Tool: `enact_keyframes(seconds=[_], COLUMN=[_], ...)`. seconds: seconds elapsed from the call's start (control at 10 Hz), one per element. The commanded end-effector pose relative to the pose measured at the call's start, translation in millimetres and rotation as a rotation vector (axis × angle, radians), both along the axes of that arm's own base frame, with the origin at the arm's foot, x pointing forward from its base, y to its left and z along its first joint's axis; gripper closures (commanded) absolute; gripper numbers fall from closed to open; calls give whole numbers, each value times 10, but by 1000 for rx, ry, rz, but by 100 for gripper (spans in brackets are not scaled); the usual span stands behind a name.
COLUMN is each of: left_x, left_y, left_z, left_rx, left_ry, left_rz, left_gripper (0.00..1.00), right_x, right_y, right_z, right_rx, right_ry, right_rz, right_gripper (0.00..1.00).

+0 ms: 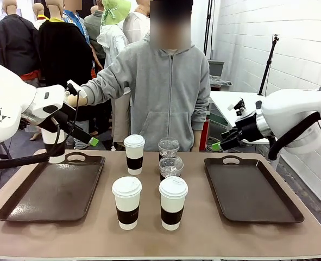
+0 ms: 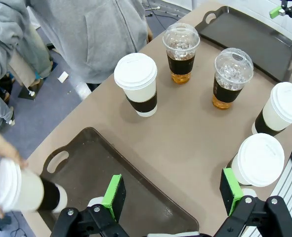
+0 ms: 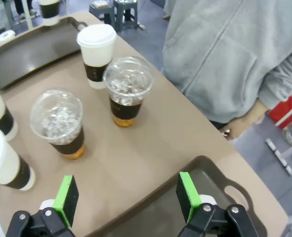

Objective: Distribute the coffee onto the tray.
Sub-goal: Pick up one iced Americano and place it on the right Handle tray.

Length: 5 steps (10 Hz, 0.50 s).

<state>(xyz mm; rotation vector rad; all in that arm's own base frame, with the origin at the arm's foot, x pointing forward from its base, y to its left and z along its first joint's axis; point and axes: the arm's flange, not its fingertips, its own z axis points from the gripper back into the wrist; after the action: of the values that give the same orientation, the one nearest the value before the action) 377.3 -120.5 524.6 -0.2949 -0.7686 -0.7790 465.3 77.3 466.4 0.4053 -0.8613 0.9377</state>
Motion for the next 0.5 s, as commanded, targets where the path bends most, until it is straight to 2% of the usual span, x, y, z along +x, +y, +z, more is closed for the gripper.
enact_keyframes(seconds=[0.0, 0.4], left_x=[8, 8], left_y=[17, 17], left_z=[-4, -4], left_rx=[-4, -4], left_ry=[2, 2], left_rz=[-2, -2], left_gripper=[0, 0], right_x=[-95, -26], right_y=[19, 18], right_z=[20, 49], right_rx=[14, -7], right_ry=[-7, -7], right_rz=[12, 1], right_gripper=[0, 0])
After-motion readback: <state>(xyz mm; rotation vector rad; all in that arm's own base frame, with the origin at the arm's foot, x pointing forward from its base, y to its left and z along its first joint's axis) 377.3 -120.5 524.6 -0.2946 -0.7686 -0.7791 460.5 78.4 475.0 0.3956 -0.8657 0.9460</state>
